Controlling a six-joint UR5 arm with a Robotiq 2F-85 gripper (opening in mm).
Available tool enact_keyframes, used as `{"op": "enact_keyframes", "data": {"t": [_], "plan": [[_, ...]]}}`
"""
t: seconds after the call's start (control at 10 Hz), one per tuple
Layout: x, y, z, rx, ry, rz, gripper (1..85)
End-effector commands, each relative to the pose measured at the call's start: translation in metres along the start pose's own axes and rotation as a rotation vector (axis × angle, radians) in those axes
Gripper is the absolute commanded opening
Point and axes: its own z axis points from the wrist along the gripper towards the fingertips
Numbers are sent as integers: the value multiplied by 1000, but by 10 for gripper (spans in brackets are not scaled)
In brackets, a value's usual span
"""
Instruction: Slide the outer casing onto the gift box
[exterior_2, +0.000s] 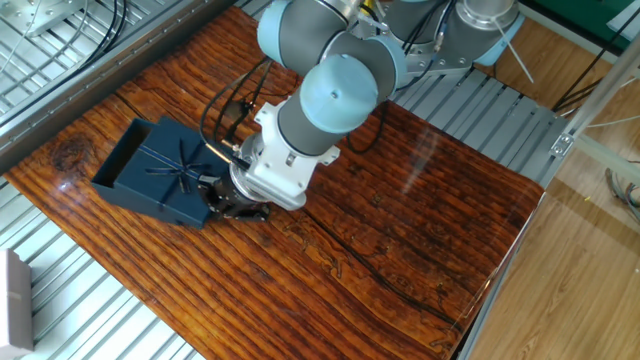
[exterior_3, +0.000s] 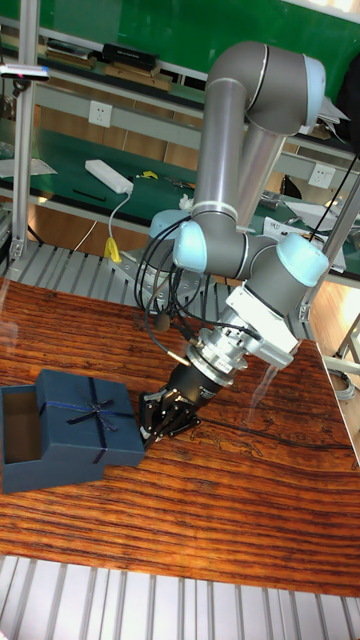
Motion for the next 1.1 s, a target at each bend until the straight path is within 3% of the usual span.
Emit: {"op": "enact_keyframes", "data": {"t": [0.0, 0.2, 0.4, 0.6, 0.8, 1.0], "plan": [[2, -16, -4, 61, 9, -34, 10], [3, -23, -6, 82, 17, -50, 10], [3, -36, -9, 129, 26, -77, 10], [1, -37, -8, 123, 18, -81, 10], [-1, -21, -4, 44, 2, -55, 10], [1, -27, -4, 49, 6, -65, 10]]}}
